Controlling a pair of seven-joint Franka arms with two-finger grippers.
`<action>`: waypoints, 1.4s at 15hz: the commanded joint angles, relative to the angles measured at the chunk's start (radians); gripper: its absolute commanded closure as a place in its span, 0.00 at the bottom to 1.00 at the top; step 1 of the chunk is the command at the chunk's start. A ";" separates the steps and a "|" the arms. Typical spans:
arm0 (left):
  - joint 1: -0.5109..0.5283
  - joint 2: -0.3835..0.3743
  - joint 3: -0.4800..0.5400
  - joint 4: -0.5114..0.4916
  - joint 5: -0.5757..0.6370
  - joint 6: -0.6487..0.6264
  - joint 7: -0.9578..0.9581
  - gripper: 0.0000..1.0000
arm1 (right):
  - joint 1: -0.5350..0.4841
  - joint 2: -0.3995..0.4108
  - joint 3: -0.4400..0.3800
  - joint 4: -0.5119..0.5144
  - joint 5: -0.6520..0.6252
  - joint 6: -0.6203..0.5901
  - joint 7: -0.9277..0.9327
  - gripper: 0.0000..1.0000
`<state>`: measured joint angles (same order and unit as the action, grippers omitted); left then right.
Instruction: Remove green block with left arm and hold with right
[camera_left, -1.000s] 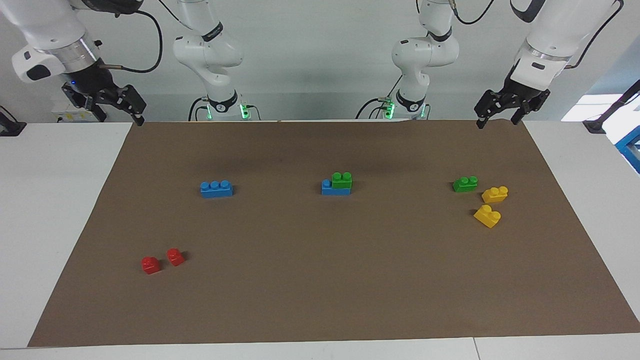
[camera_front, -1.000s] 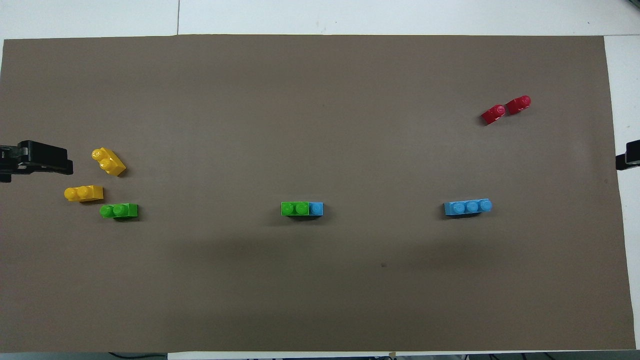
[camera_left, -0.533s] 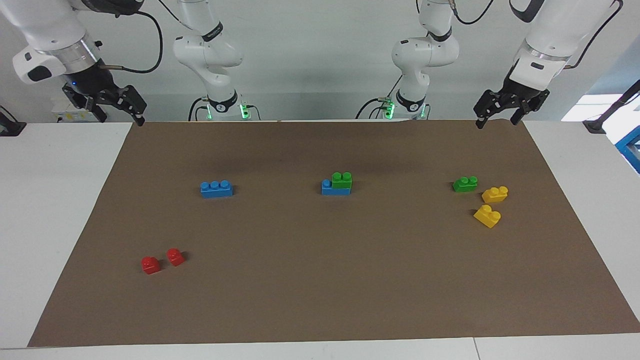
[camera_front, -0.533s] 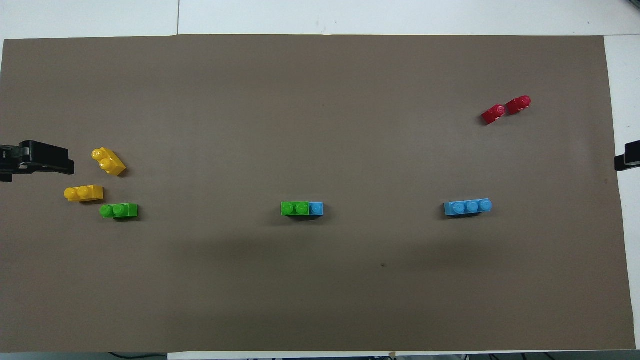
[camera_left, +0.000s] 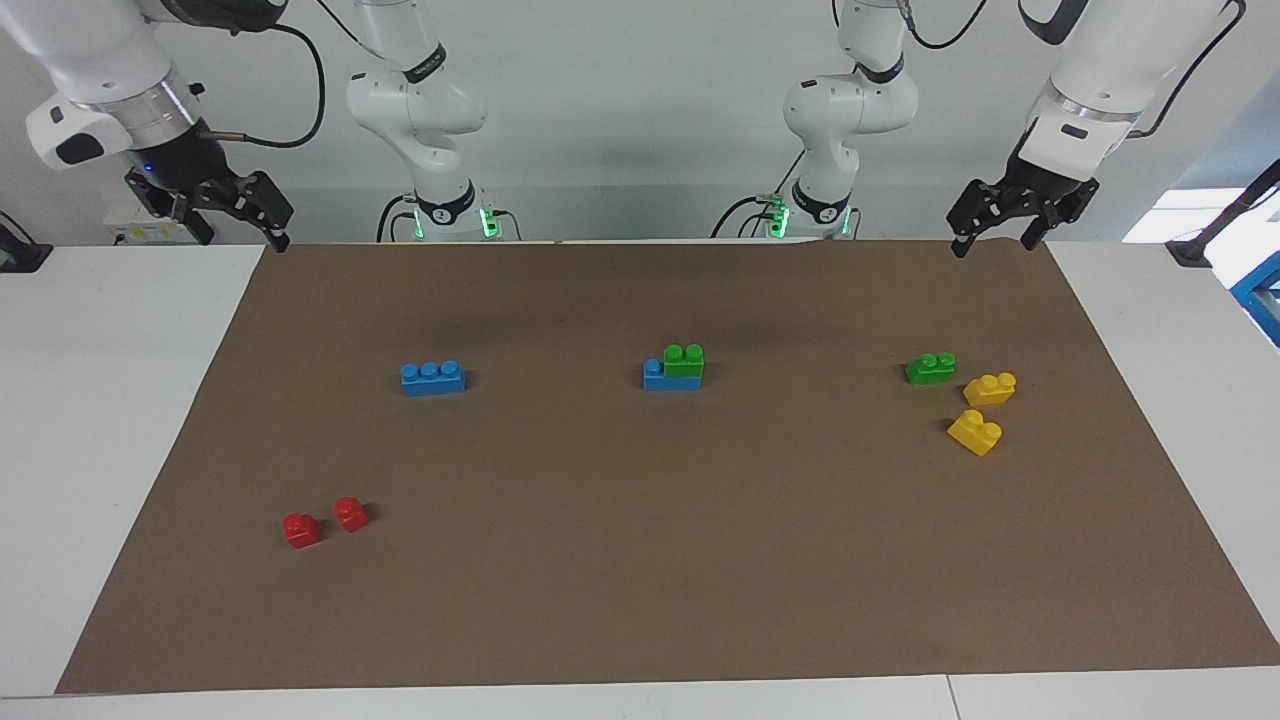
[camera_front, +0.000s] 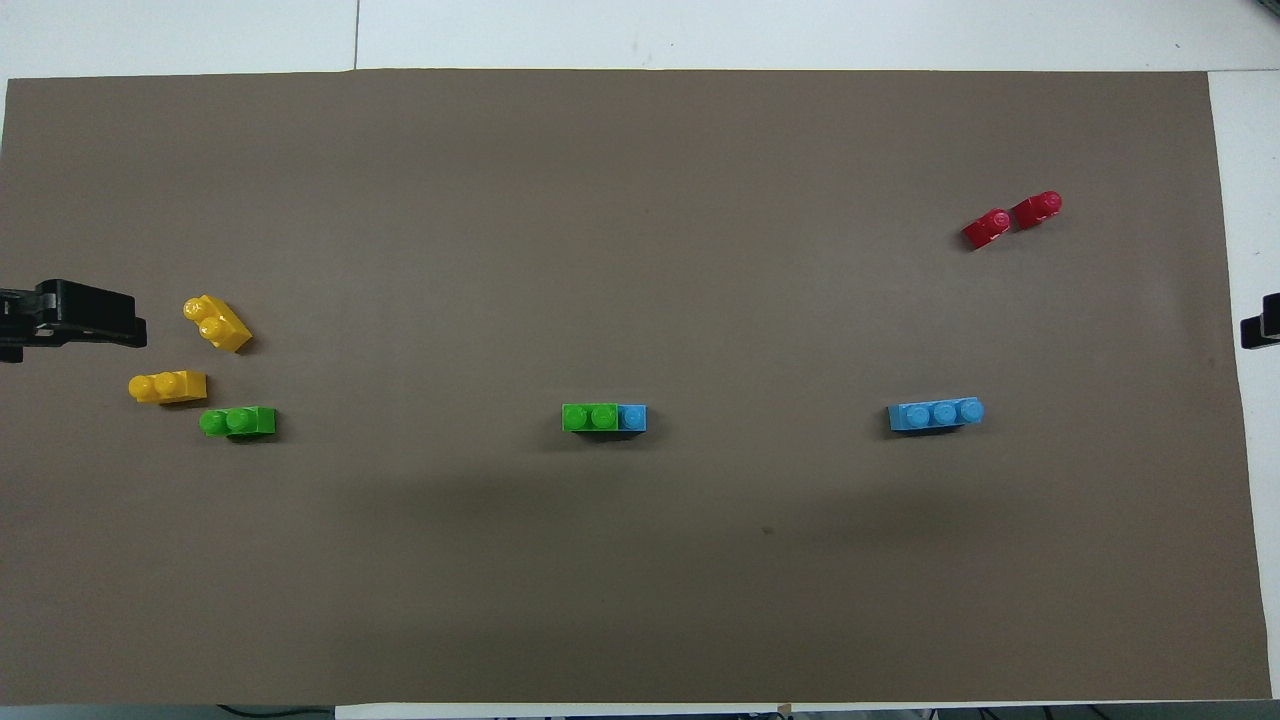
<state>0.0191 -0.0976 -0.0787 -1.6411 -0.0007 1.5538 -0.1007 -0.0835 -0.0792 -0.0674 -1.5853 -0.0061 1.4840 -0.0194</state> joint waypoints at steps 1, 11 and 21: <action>-0.002 -0.028 0.002 -0.028 -0.022 0.022 0.004 0.00 | -0.015 -0.021 0.009 -0.048 0.003 0.059 -0.027 0.00; -0.106 -0.045 -0.001 -0.068 -0.073 0.037 -0.382 0.00 | 0.082 0.041 0.028 -0.174 0.210 0.199 0.773 0.03; -0.321 -0.093 -0.001 -0.313 -0.071 0.371 -1.248 0.00 | 0.162 0.124 0.028 -0.326 0.512 0.318 1.260 0.03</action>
<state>-0.2517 -0.1646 -0.0949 -1.8808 -0.0598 1.8520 -1.1924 0.0771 0.0540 -0.0384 -1.8532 0.4454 1.7611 1.1694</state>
